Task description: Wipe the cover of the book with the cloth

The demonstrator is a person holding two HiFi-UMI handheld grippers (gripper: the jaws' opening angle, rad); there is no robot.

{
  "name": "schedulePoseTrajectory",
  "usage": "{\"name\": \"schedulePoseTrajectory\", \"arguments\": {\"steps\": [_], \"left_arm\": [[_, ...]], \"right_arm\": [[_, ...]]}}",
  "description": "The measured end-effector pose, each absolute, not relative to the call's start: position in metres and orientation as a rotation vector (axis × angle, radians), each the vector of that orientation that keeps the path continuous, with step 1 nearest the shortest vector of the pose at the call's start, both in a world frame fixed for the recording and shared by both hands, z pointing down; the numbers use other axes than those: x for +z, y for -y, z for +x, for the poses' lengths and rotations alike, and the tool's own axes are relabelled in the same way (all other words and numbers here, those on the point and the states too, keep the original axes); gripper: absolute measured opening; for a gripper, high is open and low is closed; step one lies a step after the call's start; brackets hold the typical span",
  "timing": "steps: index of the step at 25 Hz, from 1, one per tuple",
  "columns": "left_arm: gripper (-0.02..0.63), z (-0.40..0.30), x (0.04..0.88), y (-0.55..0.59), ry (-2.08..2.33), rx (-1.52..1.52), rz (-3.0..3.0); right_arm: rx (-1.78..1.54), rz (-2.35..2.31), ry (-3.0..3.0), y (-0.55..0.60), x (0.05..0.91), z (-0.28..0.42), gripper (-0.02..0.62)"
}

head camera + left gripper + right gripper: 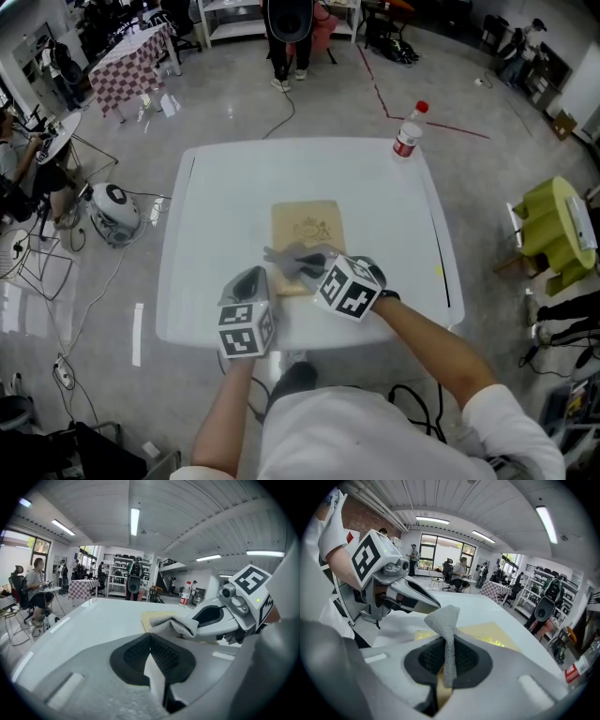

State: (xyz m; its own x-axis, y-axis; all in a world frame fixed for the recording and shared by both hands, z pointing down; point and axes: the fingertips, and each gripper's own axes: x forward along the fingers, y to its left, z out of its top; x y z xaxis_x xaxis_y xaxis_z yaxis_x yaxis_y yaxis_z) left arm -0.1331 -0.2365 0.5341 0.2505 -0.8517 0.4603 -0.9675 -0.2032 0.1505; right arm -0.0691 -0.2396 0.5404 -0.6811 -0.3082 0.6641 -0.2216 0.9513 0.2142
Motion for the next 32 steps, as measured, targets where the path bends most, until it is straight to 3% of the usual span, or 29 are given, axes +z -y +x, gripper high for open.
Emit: {"name": "schedulePoseTrajectory", "arguments": {"steps": [17,32], "left_arm": [[0.006,-0.146,0.533,0.214,1.713,0.362,2.072],[0.006,-0.174,0.539,0.240,1.730,0.350,2.078]], "right_arm": [[-0.093,0.102,2.366,0.157,0.535,-0.063,0.017],[-0.248,0.317,2.403,0.276,0.478,-0.106,0.017]]}}
